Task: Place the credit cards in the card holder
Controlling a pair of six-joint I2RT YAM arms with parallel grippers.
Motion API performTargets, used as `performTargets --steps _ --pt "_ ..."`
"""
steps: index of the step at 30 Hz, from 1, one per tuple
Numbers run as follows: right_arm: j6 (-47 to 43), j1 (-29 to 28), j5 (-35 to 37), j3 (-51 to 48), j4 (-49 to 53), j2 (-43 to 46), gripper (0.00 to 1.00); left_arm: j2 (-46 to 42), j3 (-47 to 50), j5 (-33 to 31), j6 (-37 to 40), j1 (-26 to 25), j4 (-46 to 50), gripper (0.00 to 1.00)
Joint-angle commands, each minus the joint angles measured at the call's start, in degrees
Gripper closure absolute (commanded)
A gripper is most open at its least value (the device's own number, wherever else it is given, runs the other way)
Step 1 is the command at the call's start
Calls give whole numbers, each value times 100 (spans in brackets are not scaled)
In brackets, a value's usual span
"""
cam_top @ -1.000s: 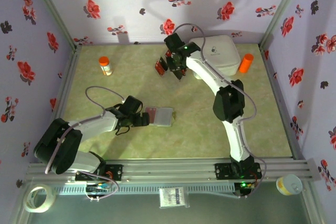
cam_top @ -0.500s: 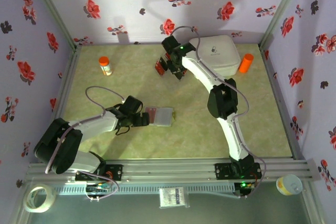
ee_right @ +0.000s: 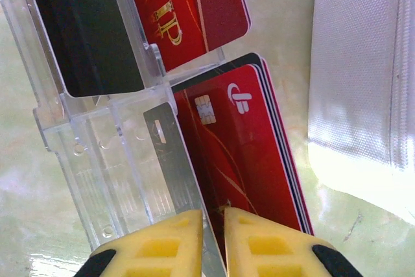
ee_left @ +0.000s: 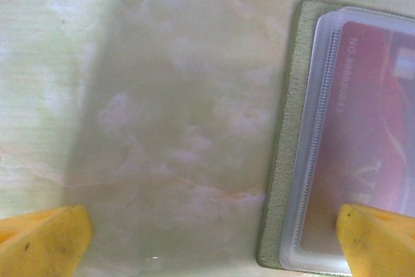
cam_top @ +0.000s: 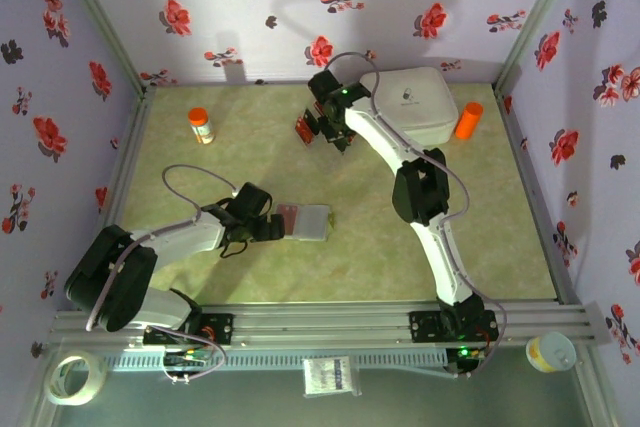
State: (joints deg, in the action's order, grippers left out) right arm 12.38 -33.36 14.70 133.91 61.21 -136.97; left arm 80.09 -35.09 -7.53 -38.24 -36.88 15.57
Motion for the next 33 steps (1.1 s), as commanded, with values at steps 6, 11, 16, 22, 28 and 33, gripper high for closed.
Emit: performTargets --steps 6,11,16,22,28,33 --pt "-52 58 -252 181 66 -110 89 243 260 -142 -99 23 147 0" --pt "-43 84 -484 147 41 -111 89 226 283 -144 -120 15 146 0" --pt "-8 111 -564 111 16 -111 88 200 304 -145 -133 15 139 0" --pt "44 145 -665 67 -48 -111 88 191 317 -144 -135 6 124 0" --pt "91 181 -802 30 -122 -111 87 191 319 -144 -150 6 122 0" --pt "115 190 -914 9 -171 -126 92 177 318 -144 -148 6 128 0"
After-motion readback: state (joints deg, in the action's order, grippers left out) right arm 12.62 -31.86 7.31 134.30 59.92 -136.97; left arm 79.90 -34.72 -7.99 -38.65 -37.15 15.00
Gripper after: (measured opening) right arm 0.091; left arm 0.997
